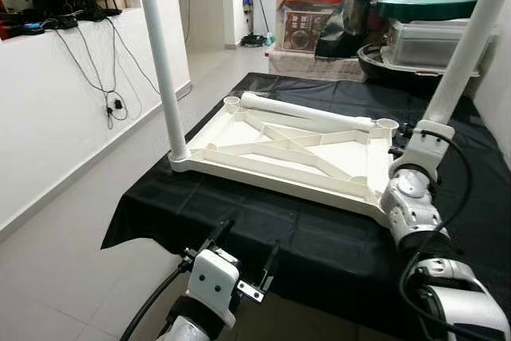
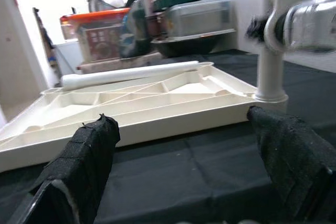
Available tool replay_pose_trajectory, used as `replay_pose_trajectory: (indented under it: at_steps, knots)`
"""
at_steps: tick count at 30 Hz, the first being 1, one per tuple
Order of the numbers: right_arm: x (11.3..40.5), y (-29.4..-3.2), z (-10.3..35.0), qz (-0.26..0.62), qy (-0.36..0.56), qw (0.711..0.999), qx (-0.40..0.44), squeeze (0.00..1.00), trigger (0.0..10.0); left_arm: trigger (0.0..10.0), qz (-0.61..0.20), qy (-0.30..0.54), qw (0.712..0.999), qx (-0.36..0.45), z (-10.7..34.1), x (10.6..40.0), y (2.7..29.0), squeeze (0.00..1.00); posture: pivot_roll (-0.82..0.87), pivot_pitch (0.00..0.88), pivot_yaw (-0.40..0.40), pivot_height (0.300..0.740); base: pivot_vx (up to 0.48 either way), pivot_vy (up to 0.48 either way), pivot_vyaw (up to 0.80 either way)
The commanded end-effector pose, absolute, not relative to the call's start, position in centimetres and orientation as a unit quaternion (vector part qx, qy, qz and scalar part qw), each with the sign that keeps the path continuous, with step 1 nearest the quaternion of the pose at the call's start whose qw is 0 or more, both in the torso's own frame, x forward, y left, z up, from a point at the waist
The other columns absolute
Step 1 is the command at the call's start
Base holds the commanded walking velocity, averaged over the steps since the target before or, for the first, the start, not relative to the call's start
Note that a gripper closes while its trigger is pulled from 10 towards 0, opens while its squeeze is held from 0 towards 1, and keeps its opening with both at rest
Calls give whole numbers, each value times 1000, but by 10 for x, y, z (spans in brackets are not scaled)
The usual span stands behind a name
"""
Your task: Building children table
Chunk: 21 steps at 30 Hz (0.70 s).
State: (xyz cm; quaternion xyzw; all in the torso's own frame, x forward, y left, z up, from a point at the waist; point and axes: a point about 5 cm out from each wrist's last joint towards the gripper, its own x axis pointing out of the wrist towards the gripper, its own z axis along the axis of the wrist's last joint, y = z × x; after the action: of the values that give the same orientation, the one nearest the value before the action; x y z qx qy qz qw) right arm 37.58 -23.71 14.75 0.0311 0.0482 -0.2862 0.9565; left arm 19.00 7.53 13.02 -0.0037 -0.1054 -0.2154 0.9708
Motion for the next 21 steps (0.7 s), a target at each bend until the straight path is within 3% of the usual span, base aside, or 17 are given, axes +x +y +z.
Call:
replay_pose_trajectory:
  at_steps: [1, 6, 7, 11, 16, 18, 21]
  knots:
    - [377, -223, 139, -252, 51, 966, 38, 1000, 10000, 10000, -217, -99, 971, -4, 129, 191, 76, 0, 29, 0, 20, 740, 0, 0, 0]
    - [380, -215, 148, -234, 27, 971, 38, 1000, 10000, 10000, -217, -98, 971, -5, 128, 191, 76, 0, 29, 0, 20, 740, 0, 0, 0]
    - [385, -205, 158, -180, -3, 981, 64, 0, 10000, 10000, -216, -99, 971, -4, 128, 191, 76, 0, 29, 0, 20, 740, 0, 0, 0]
    - [391, -203, 175, -82, -49, 991, 98, 0, 10000, 10000, -217, -99, 971, -4, 129, 191, 75, 0, 22, 0, 17, 740, 0, 0, 0]
    - [392, -204, 177, -62, -54, 991, 105, 0, 10000, 10000, -216, -100, 971, -4, 129, 191, 75, 0, 22, 0, 17, 740, 0, 0, 0]
    - [393, -202, 182, 53, -49, 990, 122, 0, 10000, 10000, -217, -101, 971, -5, 130, 191, 74, 0, -3, 0, 21, 740, 0, 0, 0]
    - [393, -200, 182, 101, -44, 986, 128, 0, 10000, 10000, -217, -102, 971, -5, 130, 191, 74, 0, -3, 0, 21, 740, 0, 0, 0]
